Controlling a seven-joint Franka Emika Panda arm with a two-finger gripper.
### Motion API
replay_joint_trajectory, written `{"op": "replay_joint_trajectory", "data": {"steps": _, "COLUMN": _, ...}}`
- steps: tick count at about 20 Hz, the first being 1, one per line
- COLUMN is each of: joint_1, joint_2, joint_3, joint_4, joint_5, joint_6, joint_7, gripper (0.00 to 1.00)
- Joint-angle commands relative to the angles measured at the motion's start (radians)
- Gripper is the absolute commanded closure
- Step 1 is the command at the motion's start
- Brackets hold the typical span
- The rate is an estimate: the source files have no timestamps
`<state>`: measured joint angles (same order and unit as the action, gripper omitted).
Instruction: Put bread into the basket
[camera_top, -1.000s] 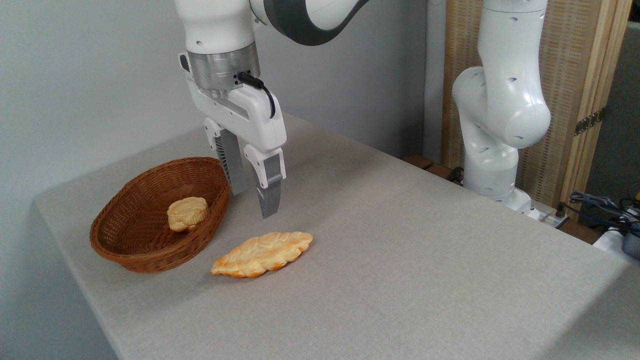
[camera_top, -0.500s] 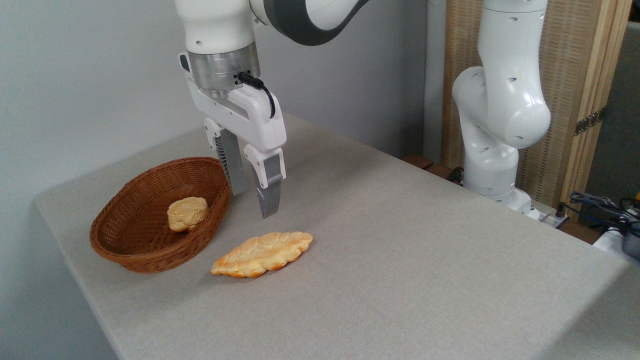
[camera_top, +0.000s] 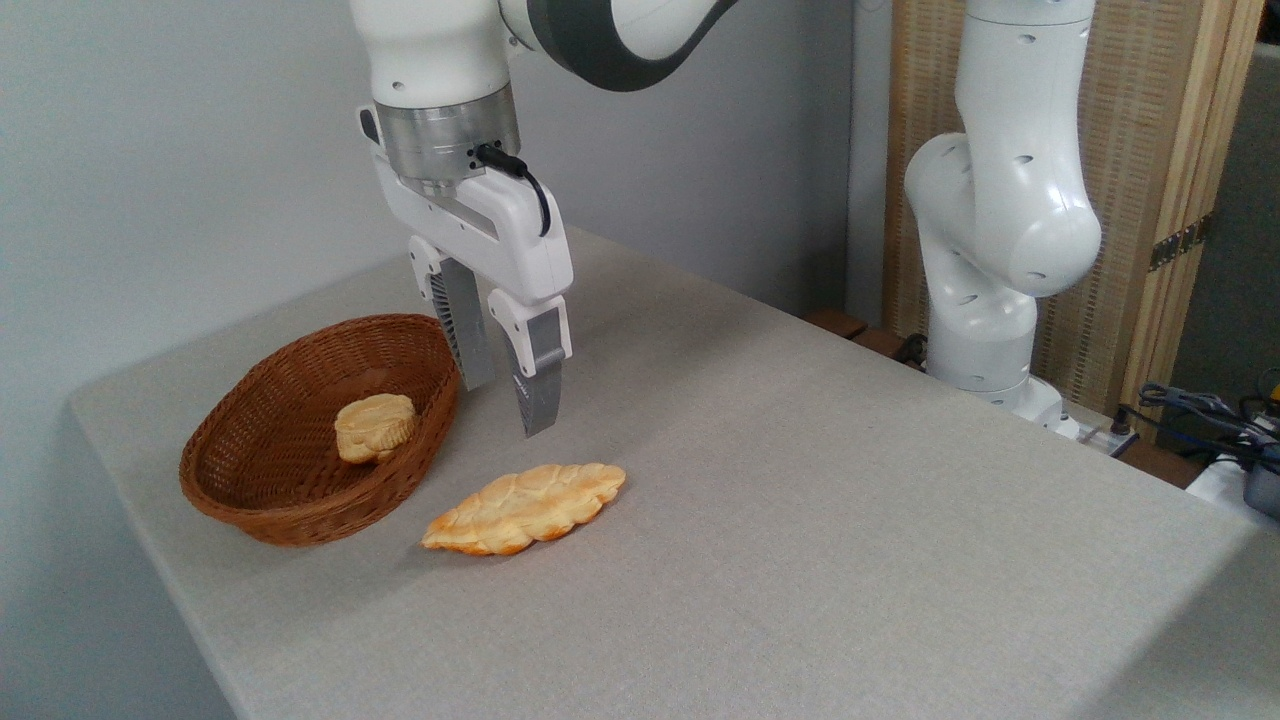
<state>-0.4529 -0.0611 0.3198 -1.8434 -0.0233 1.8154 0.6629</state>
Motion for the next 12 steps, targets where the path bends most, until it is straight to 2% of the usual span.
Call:
{"op": "replay_joint_trajectory", "data": {"steps": 1, "joint_1": -0.009, "joint_2": -0.005, "joint_3": 0.01, "joint_4": 0.012, "joint_5": -0.014, "joint_6": -0.027, "joint_7": 0.004, "gripper": 0.0}}
{"op": "replay_joint_trajectory", "data": {"steps": 12, "joint_1": -0.009, "joint_2": -0.005, "joint_3": 0.01, "joint_4": 0.012, "joint_5": -0.014, "joint_6": -0.053, "joint_7": 0.006, "gripper": 0.0}}
